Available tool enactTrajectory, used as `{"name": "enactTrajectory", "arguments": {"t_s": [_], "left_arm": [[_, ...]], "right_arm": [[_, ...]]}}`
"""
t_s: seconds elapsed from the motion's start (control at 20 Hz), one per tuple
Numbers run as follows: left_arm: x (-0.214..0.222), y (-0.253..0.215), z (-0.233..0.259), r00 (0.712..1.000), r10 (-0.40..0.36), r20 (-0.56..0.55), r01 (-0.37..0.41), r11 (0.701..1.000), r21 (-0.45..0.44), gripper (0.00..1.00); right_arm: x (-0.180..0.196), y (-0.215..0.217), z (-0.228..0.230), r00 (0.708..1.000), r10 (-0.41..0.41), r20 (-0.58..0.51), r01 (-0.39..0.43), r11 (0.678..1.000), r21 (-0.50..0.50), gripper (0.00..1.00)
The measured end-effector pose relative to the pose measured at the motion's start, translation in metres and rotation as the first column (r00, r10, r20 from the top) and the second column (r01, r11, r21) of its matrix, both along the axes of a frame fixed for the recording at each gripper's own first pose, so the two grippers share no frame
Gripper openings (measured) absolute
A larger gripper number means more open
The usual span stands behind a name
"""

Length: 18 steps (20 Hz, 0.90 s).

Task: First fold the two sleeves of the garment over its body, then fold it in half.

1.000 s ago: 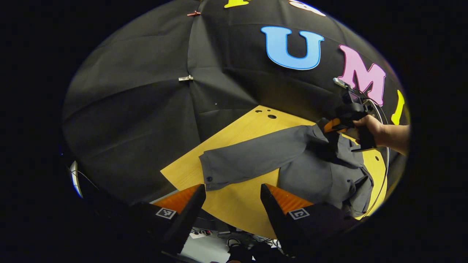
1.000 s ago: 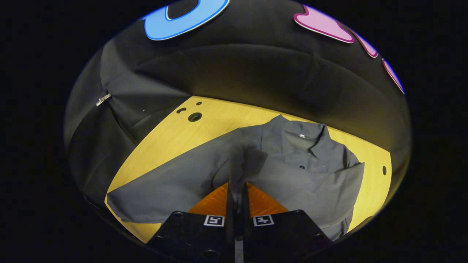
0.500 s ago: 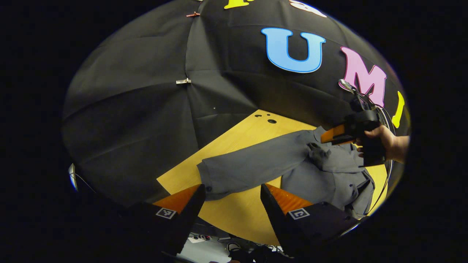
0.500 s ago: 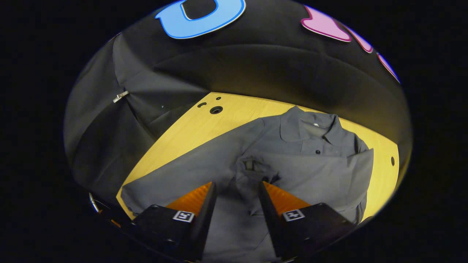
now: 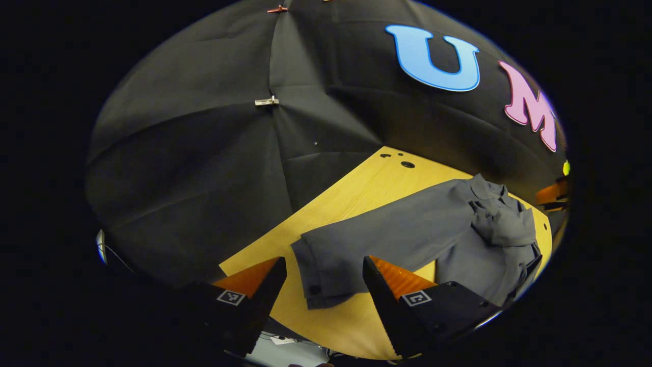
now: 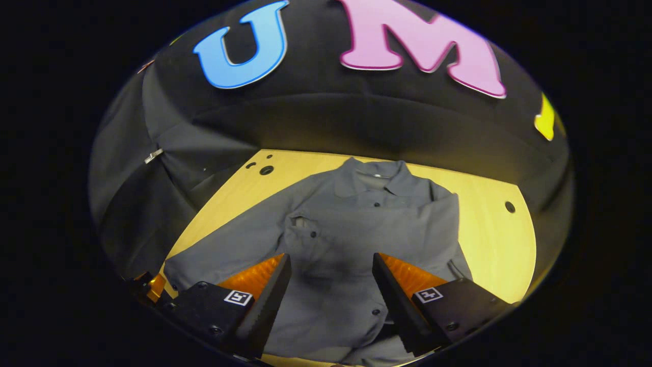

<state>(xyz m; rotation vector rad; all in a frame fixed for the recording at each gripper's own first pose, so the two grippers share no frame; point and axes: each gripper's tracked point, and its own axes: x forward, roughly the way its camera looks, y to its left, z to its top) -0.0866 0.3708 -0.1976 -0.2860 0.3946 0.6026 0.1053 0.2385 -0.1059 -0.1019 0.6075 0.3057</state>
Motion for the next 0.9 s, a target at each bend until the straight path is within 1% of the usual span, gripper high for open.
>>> {"name": "enactTrajectory", "arguments": {"t_s": [0.05, 0.1, 0.15, 0.3, 0.4, 0.6, 0.65, 0.75, 0.8, 0.85, 0.9], "left_arm": [[0.004, 0.006, -0.005, 1.000, 0.005, -0.004, -0.006, 1.000, -0.010, 0.95], [0.011, 0.010, -0.011, 1.000, 0.008, -0.009, -0.009, 1.000, -0.023, 0.92], [0.017, 0.014, -0.018, 1.000, 0.010, -0.017, -0.011, 0.999, -0.041, 0.96], [0.033, 0.022, -0.034, 0.999, -0.008, -0.047, 0.004, 0.996, -0.086, 0.96], [0.041, 0.025, -0.044, 0.997, -0.012, -0.076, 0.005, 0.996, -0.094, 0.96], [0.059, 0.022, -0.060, 0.994, -0.033, -0.105, 0.018, 0.990, -0.143, 0.95], [0.063, 0.020, -0.062, 0.993, -0.037, -0.110, 0.020, 0.988, -0.153, 0.94], [0.069, 0.019, -0.067, 0.990, -0.042, -0.136, 0.020, 0.988, -0.156, 0.85], [0.070, 0.017, -0.070, 0.987, -0.042, -0.152, 0.018, 0.988, -0.151, 0.75], [0.069, 0.016, -0.072, 0.985, -0.041, -0.167, 0.018, 0.990, -0.137, 0.78], [0.069, 0.016, -0.073, 0.983, -0.047, -0.175, 0.027, 0.993, -0.118, 0.76]], "right_arm": [[-0.007, -0.012, 0.000, 1.000, -0.020, -0.009, 0.020, 1.000, 0.007, 0.99], [-0.015, -0.023, 0.000, 0.999, -0.039, -0.019, 0.039, 0.999, 0.013, 0.99], [-0.023, -0.034, -0.001, 0.998, -0.053, -0.027, 0.053, 0.998, 0.012, 0.99], [-0.049, -0.075, 0.001, 0.993, -0.114, -0.022, 0.114, 0.993, -0.014, 0.99], [-0.073, -0.095, 0.000, 0.987, -0.160, -0.027, 0.160, 0.987, -0.013, 0.99], [-0.128, -0.126, -0.011, 0.974, -0.212, -0.084, 0.213, 0.977, 0.005, 0.99], [-0.140, -0.135, -0.012, 0.969, -0.230, -0.093, 0.232, 0.973, 0.013, 0.99], [-0.160, -0.151, -0.018, 0.957, -0.269, -0.108, 0.274, 0.961, 0.028, 0.99], [-0.168, -0.161, -0.022, 0.950, -0.289, -0.117, 0.295, 0.955, 0.032, 0.99], [-0.173, -0.169, -0.028, 0.942, -0.309, -0.129, 0.316, 0.948, 0.035, 0.99], [-0.176, -0.177, -0.033, 0.934, -0.328, -0.142, 0.337, 0.941, 0.042, 0.99]]}}
